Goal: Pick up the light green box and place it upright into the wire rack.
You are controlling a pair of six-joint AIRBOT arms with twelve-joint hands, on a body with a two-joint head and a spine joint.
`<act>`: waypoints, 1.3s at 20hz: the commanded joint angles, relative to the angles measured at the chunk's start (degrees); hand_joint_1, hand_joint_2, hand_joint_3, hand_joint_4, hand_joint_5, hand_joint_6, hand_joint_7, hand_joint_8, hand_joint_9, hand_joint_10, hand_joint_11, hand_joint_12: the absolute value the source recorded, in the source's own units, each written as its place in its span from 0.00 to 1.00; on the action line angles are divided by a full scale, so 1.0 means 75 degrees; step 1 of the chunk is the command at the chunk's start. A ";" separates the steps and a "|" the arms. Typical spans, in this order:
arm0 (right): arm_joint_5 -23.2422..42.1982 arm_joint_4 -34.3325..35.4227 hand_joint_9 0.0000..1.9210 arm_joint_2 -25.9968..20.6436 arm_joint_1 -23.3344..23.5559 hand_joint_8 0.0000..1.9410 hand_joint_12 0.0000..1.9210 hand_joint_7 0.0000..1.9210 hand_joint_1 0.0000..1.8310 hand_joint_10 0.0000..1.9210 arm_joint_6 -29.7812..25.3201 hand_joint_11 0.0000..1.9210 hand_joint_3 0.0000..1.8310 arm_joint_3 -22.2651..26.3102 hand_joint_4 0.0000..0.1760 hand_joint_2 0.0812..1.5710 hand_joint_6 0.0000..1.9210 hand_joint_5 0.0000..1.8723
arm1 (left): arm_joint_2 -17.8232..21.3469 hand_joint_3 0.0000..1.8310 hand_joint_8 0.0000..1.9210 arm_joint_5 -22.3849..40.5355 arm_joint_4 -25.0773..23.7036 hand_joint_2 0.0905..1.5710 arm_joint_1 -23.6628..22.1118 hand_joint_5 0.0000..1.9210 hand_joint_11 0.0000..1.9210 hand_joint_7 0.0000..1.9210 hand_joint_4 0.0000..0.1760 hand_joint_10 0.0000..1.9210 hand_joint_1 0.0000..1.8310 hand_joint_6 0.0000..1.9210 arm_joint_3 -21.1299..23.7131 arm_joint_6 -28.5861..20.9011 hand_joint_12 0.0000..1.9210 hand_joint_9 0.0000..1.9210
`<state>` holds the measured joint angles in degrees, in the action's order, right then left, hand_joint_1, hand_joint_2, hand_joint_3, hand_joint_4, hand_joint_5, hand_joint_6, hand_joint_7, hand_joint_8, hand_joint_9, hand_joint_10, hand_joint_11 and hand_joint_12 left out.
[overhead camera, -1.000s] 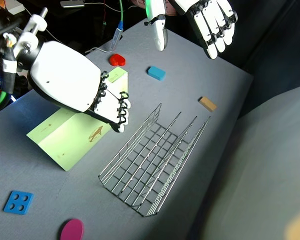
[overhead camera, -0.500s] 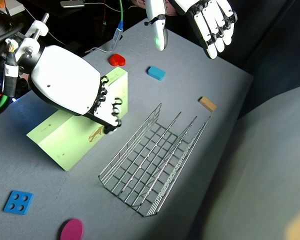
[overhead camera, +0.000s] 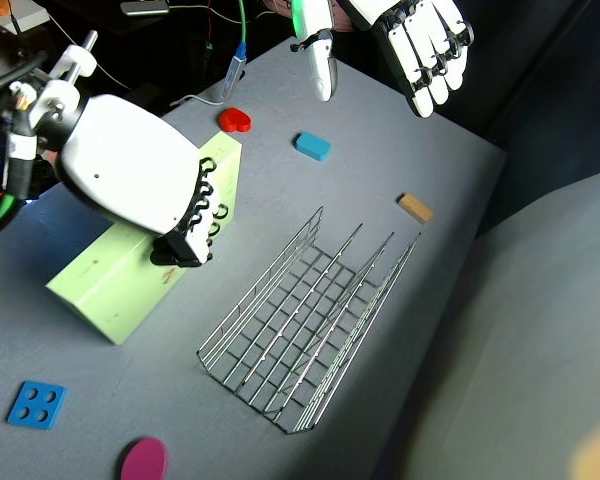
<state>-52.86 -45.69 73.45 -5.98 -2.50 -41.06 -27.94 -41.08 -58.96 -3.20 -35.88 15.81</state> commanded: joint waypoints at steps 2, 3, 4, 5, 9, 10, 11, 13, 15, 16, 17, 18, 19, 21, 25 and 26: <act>0.0222 -0.0307 0.41 -0.0171 0.0368 0.63 0.85 0.45 0.74 0.78 0.0226 0.33 0.00 0.0001 0.00 0.75 0.57 0.40 | 0.0032 0.00 0.00 0.0328 -0.0482 0.75 -0.0040 0.13 0.00 0.12 0.00 0.00 0.01 0.00 0.0000 0.0000 0.33 0.08; 0.0239 -0.0227 0.41 -0.0224 0.0454 0.63 0.84 0.44 0.74 0.78 0.0318 0.33 0.00 0.0001 0.00 0.75 0.58 0.39 | 0.0032 0.00 0.00 0.0327 -0.0482 0.75 -0.0040 0.13 0.00 0.12 0.00 0.00 0.01 0.00 0.0001 0.0000 0.33 0.08; 0.0262 -0.0141 0.41 -0.0314 0.0611 0.63 0.84 0.45 0.74 0.78 0.0434 0.33 0.00 0.0002 0.00 0.75 0.58 0.39 | 0.0032 0.00 0.00 0.0327 -0.0482 0.75 -0.0040 0.13 0.00 0.12 0.00 0.00 0.01 0.00 0.0005 0.0000 0.33 0.08; 0.0282 -0.0062 0.41 -0.0395 0.0787 0.63 0.83 0.45 0.74 0.78 0.0569 0.34 0.00 0.0002 0.00 0.75 0.58 0.39 | 0.0032 0.00 0.00 0.0325 -0.0482 0.75 -0.0040 0.13 0.00 0.12 0.00 0.00 0.01 0.00 0.0010 0.0000 0.33 0.08; 0.0208 -0.0024 0.46 -0.0602 0.1559 0.58 0.82 0.48 0.74 0.74 0.0979 0.35 0.00 -0.0006 0.00 0.72 0.53 0.43 | 0.0032 0.00 0.00 0.0291 -0.0470 0.75 -0.0041 0.13 0.00 0.12 0.00 0.00 0.01 0.00 0.0015 -0.0001 0.33 0.08; 0.0189 -0.0023 0.46 -0.0625 0.1775 0.57 0.82 0.48 0.75 0.74 0.1035 0.34 0.00 -0.0027 0.00 0.72 0.52 0.43 | 0.0032 0.00 0.00 0.0272 -0.0453 0.75 -0.0041 0.13 0.00 0.13 0.00 0.00 0.01 0.00 0.0016 -0.0001 0.33 0.08; 0.0189 -0.0022 0.46 -0.0628 0.1951 0.57 0.82 0.48 0.75 0.74 0.1055 0.34 0.00 -0.0082 0.00 0.72 0.52 0.43 | 0.0032 0.00 0.00 0.0257 -0.0441 0.75 -0.0041 0.13 0.00 0.13 0.00 0.00 0.01 0.00 0.0016 -0.0001 0.33 0.08; 0.0176 -0.0020 0.47 -0.0555 0.2155 0.57 0.82 0.48 0.75 0.74 0.1092 0.34 0.00 -0.0254 0.00 0.72 0.53 0.43 | 0.0032 0.00 0.00 0.0232 -0.0438 0.75 -0.0043 0.13 0.00 0.13 0.00 0.00 0.01 0.00 0.0015 -0.0001 0.33 0.08; 0.0206 -0.0061 0.47 -0.0408 0.2256 0.57 0.82 0.48 0.75 0.74 0.1151 0.34 0.00 -0.0539 0.00 0.72 0.53 0.42 | 0.0032 0.00 0.00 0.0211 -0.0438 0.75 -0.0057 0.13 0.00 0.13 0.00 0.00 0.01 0.00 0.0017 -0.0001 0.33 0.08; 0.0263 -0.0201 0.46 -0.0349 0.2216 0.57 0.82 0.48 0.75 0.74 0.1149 0.34 0.00 -0.0650 0.00 0.72 0.53 0.42 | 0.0032 0.00 0.00 0.0211 -0.0435 0.75 -0.0070 0.13 0.00 0.13 0.00 0.00 0.01 0.00 0.0021 0.0002 0.33 0.08; 0.0272 -0.0246 0.46 -0.0283 0.2169 0.57 0.82 0.48 0.75 0.74 0.1163 0.34 0.00 -0.0756 0.00 0.72 0.54 0.42 | 0.0032 0.00 0.00 0.0209 -0.0428 0.75 -0.0073 0.13 0.00 0.13 0.00 0.00 0.01 0.00 0.0021 0.0002 0.33 0.08; 0.0273 -0.0248 0.46 -0.0179 0.2116 0.58 0.83 0.48 0.75 0.75 0.1170 0.34 0.00 -0.0917 0.00 0.72 0.53 0.42 | 0.0032 0.00 0.00 0.0199 -0.0415 0.75 -0.0075 0.13 0.00 0.13 0.00 0.00 0.01 0.00 0.0021 0.0002 0.33 0.08; 0.0313 -0.0250 0.46 -0.0068 0.2084 0.58 0.83 0.48 0.75 0.75 0.1211 0.34 0.00 -0.1115 0.00 0.72 0.54 0.42 | 0.0032 0.00 0.00 0.0199 -0.0412 0.75 -0.0075 0.13 0.00 0.13 0.00 0.00 0.01 0.00 0.0021 0.0002 0.33 0.08; 0.0469 -0.0258 0.46 0.0175 0.2061 0.58 0.83 0.48 0.75 0.75 0.1217 0.34 0.00 -0.1526 0.00 0.72 0.53 0.42 | 0.0031 0.00 0.00 0.0200 -0.0412 0.76 -0.0086 0.14 0.00 0.13 0.00 0.00 0.01 0.00 0.0027 0.0002 0.33 0.08; 0.0604 -0.0271 0.46 0.0537 0.2016 0.58 0.83 0.48 0.74 0.74 0.1177 0.34 0.00 -0.1997 0.00 0.72 0.54 0.42 | 0.0031 0.00 0.00 0.0211 -0.0411 0.76 -0.0086 0.13 0.00 0.13 0.00 0.00 0.00 0.00 0.0043 0.0002 0.32 0.08; 0.0676 -0.0275 0.43 0.0609 0.1980 0.61 0.82 0.45 0.74 0.76 0.1166 0.34 0.00 -0.2085 0.00 0.74 0.57 0.40 | 0.0031 0.00 0.00 0.0213 -0.0411 0.76 -0.0089 0.13 0.00 0.13 0.00 0.00 0.00 0.00 0.0042 0.0002 0.32 0.08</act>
<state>-51.46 -44.36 78.19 8.25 6.28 -56.84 -27.94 -41.95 -58.11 -3.22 -35.64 15.79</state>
